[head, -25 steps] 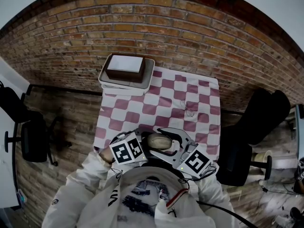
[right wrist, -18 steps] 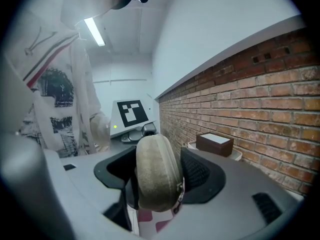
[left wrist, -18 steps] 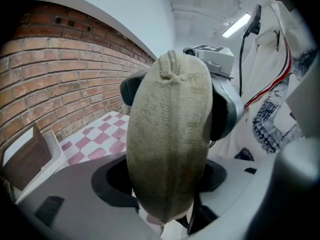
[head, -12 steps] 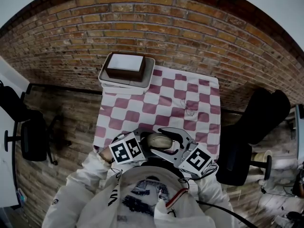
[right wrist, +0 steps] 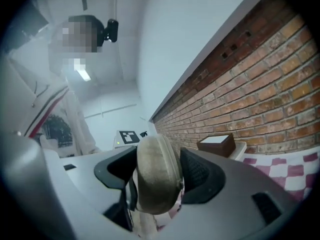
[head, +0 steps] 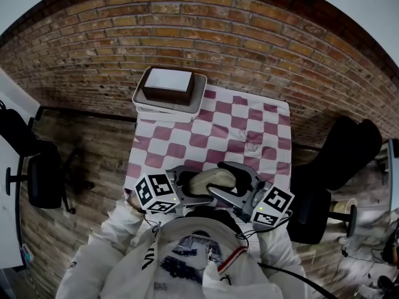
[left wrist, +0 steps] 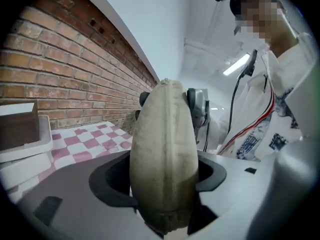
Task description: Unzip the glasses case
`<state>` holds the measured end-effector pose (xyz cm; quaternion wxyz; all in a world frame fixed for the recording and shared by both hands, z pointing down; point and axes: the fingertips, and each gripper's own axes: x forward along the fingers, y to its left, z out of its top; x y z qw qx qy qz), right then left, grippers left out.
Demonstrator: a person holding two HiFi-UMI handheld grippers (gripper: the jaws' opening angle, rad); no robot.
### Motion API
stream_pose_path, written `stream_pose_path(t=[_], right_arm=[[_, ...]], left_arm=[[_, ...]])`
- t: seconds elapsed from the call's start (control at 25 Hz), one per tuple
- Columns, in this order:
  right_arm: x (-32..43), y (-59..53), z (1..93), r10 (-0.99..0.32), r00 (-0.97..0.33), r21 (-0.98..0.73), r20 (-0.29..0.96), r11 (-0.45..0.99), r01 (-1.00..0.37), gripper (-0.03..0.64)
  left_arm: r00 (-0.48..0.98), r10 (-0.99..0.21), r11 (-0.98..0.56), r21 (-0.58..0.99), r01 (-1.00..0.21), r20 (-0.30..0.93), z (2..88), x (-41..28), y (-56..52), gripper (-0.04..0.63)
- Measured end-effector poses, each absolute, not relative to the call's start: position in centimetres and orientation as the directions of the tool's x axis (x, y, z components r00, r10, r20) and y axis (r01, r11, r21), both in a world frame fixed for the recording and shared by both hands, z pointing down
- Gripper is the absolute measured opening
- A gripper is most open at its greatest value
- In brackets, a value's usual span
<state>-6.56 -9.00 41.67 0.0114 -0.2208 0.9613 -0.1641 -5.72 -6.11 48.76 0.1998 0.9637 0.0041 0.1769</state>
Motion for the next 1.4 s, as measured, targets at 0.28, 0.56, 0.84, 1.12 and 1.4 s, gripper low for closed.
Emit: stream_pose_path(t=[0.28,0.56,0.84,1.12,1.4], right_arm=[[-6.9,-9.1,40.8,-0.433,-0.901,-0.379,-0.019,0.837,-0.395,0.287],[-6.7,-9.3,40.6,-0.442,-0.896,-0.408,-0.039,0.826,-0.389,0.287],[-6.3,-10.1,41.1,-0.465,-0.883,-0.458,-0.062,0.799,-0.389,0.285],[-6.2,-10.2,41.8,-0.487,-0.872,-0.465,-0.057,0.786,-0.408,0.285],[-5.9,-10.7,42.4,-0.507,-0.859,-0.496,-0.065,0.763,-0.413,0.285]], left_arm=[[0.977,0.066,-0.877,0.479,-0.04,0.204,46.7,-6.3,-6.2,0.295],[0.989,0.045,-0.864,0.502,-0.033,0.142,45.6,-6.4,-6.6,0.295],[0.992,0.042,-0.852,0.522,-0.025,0.116,46.1,-5.9,-6.6,0.31],[0.988,0.033,-0.859,0.509,-0.05,0.153,47.2,-5.7,-7.0,0.302],[0.978,0.043,-0.856,0.511,-0.07,0.205,47.8,-5.7,-7.6,0.293]])
